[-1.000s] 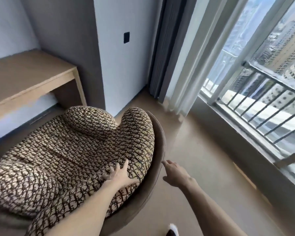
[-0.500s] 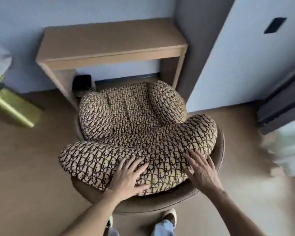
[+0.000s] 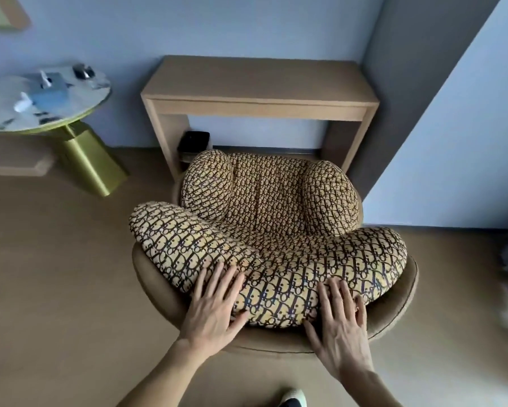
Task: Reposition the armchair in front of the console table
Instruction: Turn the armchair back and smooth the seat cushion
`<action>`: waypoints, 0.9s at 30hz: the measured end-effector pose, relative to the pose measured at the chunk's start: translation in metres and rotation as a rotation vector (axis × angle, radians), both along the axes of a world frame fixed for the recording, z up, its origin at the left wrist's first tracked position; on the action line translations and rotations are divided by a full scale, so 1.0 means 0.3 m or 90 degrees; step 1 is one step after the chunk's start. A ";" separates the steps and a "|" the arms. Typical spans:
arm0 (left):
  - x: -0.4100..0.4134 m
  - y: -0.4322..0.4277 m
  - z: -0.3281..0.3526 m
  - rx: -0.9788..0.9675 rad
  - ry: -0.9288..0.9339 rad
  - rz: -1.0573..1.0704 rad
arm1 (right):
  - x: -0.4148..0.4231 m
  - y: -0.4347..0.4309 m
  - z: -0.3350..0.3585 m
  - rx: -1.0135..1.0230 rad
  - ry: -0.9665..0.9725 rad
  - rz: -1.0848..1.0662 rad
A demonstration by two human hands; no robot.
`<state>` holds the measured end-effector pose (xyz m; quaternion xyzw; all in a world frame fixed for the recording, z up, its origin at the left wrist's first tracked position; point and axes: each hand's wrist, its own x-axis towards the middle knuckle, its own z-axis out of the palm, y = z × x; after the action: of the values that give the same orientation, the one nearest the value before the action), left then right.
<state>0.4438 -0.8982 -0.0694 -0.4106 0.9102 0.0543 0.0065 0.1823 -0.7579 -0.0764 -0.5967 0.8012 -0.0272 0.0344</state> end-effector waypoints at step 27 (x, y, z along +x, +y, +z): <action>0.000 -0.169 -0.043 -0.099 0.058 -0.027 | -0.039 -0.160 -0.043 -0.075 0.027 0.018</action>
<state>0.4438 -0.9490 -0.0822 -0.3879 0.9194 0.0019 -0.0654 0.1707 -0.8059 -0.0892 -0.6092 0.7905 -0.0610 -0.0175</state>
